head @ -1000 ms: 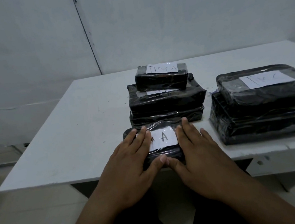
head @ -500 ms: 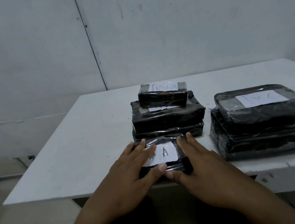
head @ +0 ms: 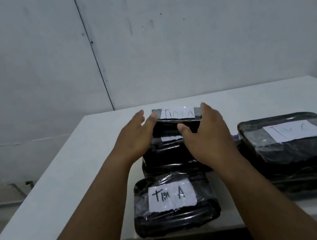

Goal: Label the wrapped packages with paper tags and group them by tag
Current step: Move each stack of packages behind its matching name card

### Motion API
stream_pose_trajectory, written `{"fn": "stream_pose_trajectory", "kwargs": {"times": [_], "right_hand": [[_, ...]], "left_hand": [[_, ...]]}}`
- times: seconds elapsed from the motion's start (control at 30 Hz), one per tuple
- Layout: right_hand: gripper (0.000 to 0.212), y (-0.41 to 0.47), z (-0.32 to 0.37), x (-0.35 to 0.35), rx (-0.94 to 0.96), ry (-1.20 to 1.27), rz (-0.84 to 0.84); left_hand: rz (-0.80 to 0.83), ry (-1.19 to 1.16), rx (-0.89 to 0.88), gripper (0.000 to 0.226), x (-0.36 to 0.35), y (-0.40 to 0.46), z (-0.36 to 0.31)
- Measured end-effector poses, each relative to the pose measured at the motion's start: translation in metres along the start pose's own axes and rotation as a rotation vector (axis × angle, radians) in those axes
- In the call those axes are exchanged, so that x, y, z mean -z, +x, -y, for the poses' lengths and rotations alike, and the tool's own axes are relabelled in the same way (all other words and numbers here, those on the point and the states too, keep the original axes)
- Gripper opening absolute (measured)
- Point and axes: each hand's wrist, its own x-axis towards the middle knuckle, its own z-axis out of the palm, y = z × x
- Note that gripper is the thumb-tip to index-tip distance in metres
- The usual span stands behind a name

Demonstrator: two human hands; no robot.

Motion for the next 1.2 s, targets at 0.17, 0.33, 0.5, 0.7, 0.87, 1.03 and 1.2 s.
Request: {"fn": "stream_pose_trajectory", "kwargs": {"times": [0.17, 0.33, 0.5, 0.7, 0.87, 1.03, 1.2], "right_hand": [[0.075, -0.002, -0.009, -0.012, 0.072, 0.187, -0.119], [0.065, -0.012, -0.014, -0.011, 0.211, 0.370, -0.228], [0.065, -0.025, -0.017, -0.009, 0.257, 0.508, -0.238], [0.069, -0.050, -0.021, -0.001, 0.297, 0.580, -0.183], [0.067, -0.075, -0.028, 0.006, 0.338, 0.564, -0.128], [0.044, -0.093, -0.039, 0.012, 0.383, 0.397, -0.048], [0.030, -0.105, -0.042, 0.013, 0.287, 0.359, 0.057]], "left_hand": [[-0.170, -0.038, -0.169, 0.023, -0.014, 0.010, 0.013], [-0.294, -0.169, -0.260, 0.033, -0.005, -0.010, 0.021], [-0.283, -0.229, -0.272, 0.041, 0.005, -0.031, 0.031], [-0.245, -0.380, -0.273, 0.046, 0.014, -0.060, 0.043], [-0.212, -0.409, -0.279, 0.054, 0.019, -0.087, 0.058], [-0.202, -0.245, -0.160, 0.055, 0.017, -0.117, 0.069], [-0.204, -0.138, -0.048, 0.050, 0.011, -0.137, 0.068]]}}
